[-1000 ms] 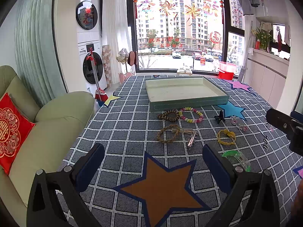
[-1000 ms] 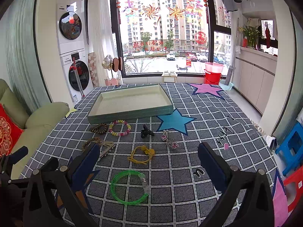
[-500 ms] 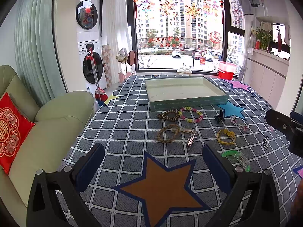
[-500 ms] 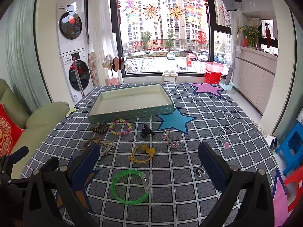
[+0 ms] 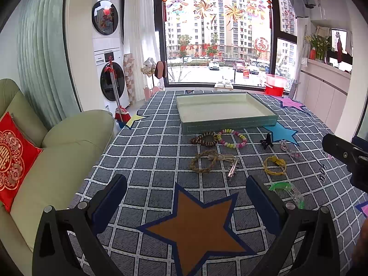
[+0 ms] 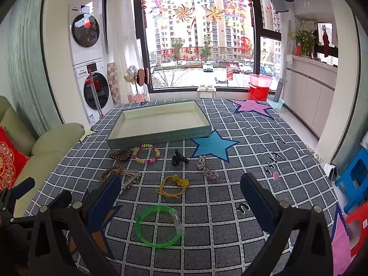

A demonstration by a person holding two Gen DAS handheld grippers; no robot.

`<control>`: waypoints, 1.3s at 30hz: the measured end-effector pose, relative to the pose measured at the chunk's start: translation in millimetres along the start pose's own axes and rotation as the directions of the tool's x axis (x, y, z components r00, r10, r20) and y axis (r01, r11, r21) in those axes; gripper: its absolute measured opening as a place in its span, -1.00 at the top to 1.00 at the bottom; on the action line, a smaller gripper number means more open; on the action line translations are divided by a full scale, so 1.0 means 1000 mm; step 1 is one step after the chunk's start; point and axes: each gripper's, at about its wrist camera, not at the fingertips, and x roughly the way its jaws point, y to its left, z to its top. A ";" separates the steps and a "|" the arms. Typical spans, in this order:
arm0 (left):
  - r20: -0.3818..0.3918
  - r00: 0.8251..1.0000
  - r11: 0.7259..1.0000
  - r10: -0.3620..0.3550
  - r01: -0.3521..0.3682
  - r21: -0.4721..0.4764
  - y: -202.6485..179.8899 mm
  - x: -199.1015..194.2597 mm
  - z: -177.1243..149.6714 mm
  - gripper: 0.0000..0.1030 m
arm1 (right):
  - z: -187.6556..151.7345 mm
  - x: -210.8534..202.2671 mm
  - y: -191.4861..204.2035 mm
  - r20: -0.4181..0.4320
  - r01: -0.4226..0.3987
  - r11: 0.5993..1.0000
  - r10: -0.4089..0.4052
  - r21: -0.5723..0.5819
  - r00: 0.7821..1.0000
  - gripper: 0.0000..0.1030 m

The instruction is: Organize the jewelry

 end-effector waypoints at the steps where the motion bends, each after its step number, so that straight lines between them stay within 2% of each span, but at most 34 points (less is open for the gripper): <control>1: -0.002 1.000 1.000 -0.001 0.001 0.000 -0.001 0.000 0.000 -1.00 | 0.000 0.000 0.000 -0.001 -0.001 1.000 0.001 0.001 1.000 -1.00; 12: -0.038 0.999 1.000 -0.002 0.002 -0.001 0.003 0.011 -0.001 -1.00 | -0.005 0.004 -0.002 -0.016 -0.003 1.000 0.003 0.007 1.000 -1.00; 18: -0.111 0.993 1.000 -0.028 0.028 -0.003 0.012 0.033 0.005 -1.00 | -0.008 0.017 -0.012 -0.074 0.004 1.000 -0.002 0.020 0.997 -1.00; 22: -0.199 0.975 0.995 -0.101 0.097 -0.029 0.021 0.059 0.008 -1.00 | -0.008 0.035 -0.020 -0.150 -0.003 0.999 0.009 0.041 0.989 -1.00; 25: -0.253 0.961 0.994 -0.109 0.104 -0.034 0.023 0.077 0.012 -1.00 | -0.007 0.050 -0.026 -0.207 -0.011 0.998 0.023 0.058 0.978 -1.00; 27: -0.274 0.955 0.994 -0.113 0.107 -0.034 0.023 0.087 0.014 -1.00 | -0.006 0.061 -0.028 -0.243 -0.017 0.998 0.032 0.066 0.969 -1.00; 33: -0.316 0.935 0.984 -0.163 0.176 0.011 0.018 0.119 0.023 -1.00 | 0.000 0.093 -0.031 -0.331 -0.040 0.995 0.068 0.090 0.941 -1.00; 39: -0.382 0.902 0.974 -0.200 0.225 0.021 0.010 0.151 0.025 -1.00 | -0.003 0.132 -0.027 -0.425 -0.040 0.997 0.067 0.073 0.903 -0.70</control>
